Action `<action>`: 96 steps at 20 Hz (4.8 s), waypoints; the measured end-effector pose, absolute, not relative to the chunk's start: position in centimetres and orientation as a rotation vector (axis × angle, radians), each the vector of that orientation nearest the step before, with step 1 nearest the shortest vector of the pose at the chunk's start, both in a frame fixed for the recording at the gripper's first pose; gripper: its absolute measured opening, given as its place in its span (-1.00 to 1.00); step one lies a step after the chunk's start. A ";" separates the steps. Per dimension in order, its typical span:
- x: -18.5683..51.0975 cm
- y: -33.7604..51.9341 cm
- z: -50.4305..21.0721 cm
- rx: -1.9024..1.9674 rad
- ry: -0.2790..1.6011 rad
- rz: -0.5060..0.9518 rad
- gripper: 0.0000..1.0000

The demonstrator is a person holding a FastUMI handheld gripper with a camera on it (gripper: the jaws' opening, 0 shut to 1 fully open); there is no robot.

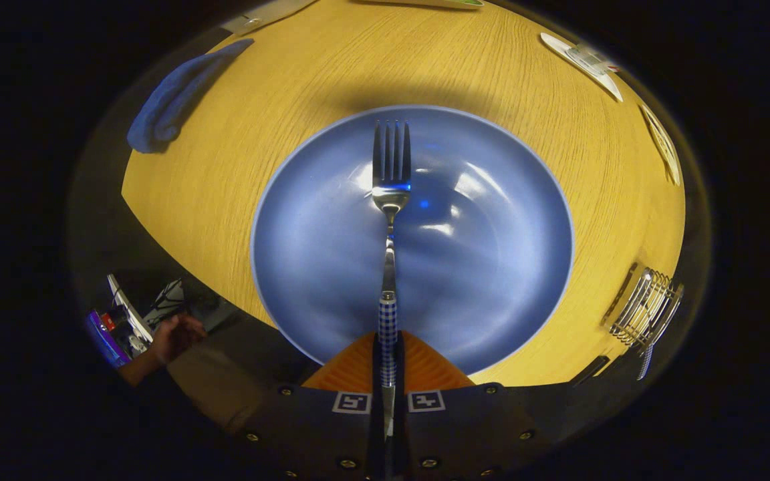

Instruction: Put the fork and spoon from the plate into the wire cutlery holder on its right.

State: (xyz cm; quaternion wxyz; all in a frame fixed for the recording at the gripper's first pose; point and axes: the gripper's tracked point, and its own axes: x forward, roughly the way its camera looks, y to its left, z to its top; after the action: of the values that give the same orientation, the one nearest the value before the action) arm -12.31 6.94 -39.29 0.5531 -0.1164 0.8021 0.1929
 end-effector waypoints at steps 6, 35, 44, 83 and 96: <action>-11.0 1.4 -35.2 -0.402 1.916 0.489 -0.89; -11.9 -22.1 -23.1 -0.429 2.180 0.238 -0.89; -11.1 -24.2 -23.6 -0.421 2.361 0.217 -0.89; -3.0 -24.1 -29.2 -0.665 2.567 0.197 -0.33; -3.1 -24.3 -25.1 -0.567 2.170 0.213 0.94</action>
State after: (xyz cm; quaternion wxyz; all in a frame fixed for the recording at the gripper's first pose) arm -3.12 -24.33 -25.06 0.4300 -0.2274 0.8695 0.0855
